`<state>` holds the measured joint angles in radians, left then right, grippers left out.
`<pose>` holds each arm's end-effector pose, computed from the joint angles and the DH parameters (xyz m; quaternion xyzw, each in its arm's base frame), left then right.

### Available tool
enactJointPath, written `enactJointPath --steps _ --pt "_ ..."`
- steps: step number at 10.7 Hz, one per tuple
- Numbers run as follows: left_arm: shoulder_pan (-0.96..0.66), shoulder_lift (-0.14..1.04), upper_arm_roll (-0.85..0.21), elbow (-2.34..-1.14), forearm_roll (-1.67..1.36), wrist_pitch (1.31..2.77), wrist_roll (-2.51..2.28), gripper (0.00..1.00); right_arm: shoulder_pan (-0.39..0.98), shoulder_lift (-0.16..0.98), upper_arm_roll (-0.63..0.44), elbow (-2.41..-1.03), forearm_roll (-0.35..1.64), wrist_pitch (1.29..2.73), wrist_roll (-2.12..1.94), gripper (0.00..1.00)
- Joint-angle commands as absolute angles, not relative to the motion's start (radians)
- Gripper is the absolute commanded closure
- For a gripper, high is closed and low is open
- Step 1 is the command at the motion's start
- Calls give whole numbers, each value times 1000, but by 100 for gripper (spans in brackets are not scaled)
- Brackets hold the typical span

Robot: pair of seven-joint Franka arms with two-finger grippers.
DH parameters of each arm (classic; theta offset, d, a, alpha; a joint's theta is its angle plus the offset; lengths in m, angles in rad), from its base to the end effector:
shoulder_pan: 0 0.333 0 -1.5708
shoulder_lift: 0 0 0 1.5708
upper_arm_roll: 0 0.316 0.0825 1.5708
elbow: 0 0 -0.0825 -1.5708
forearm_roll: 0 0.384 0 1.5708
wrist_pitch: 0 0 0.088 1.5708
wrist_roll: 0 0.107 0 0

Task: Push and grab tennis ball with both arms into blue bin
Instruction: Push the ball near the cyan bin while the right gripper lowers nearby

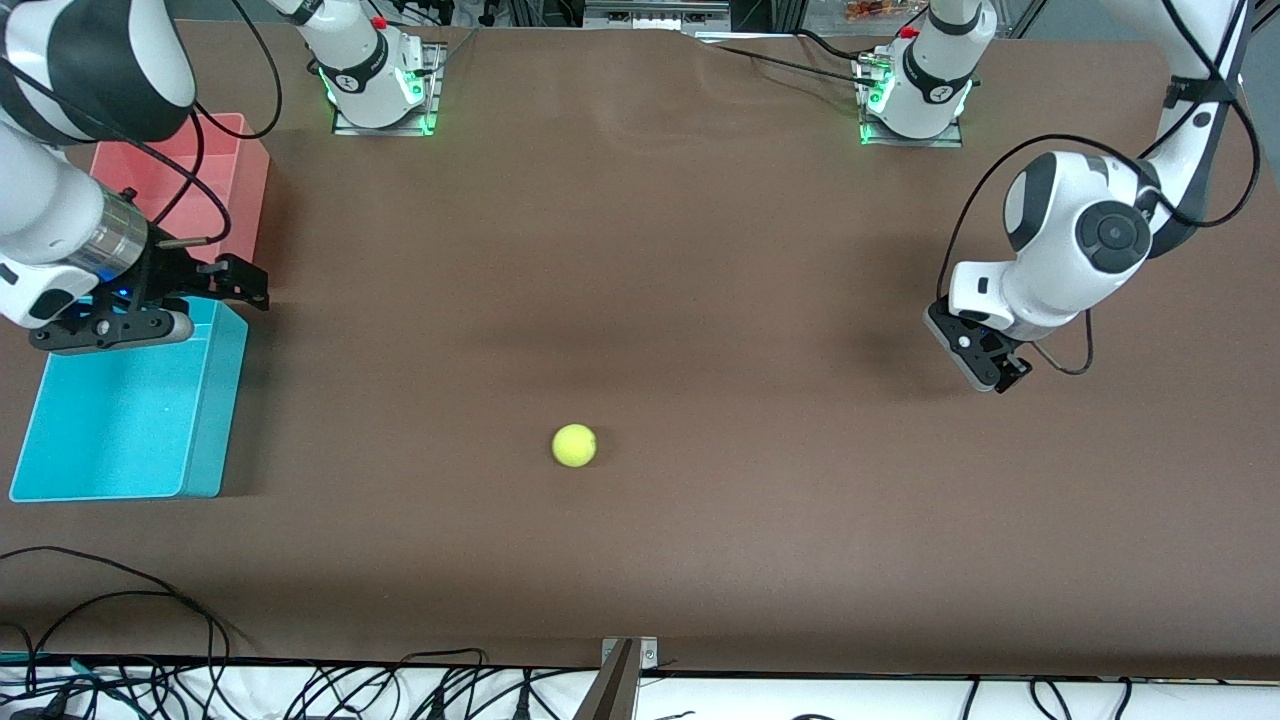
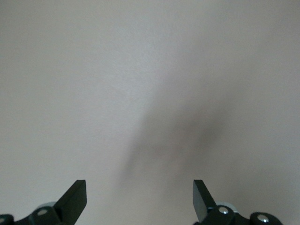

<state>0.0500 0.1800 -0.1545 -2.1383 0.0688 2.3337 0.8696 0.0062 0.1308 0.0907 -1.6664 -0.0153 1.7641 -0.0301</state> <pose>0.5623 -0.0567 0.3241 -0.8730 0.4875 -0.0042 0.0139 0.5976 0.0541 0.5202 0.9978 0.0647 -0.0162 0.0021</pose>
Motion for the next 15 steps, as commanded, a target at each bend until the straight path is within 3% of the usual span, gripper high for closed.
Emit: enactJointPath --steps 1,7,15 --pt "51 37 -155 -2184 87 2332 850 0 -6 81 110 -1819 -5 1905 -37 0" --pt "54 -69 -143 -2180 87 2329 784 0 -9 106 144 -2015 -5 2218 -178 0" --pt "40 -126 -68 -2138 78 2223 712 0 -23 402 69 -1964 49 2580 -624 0"
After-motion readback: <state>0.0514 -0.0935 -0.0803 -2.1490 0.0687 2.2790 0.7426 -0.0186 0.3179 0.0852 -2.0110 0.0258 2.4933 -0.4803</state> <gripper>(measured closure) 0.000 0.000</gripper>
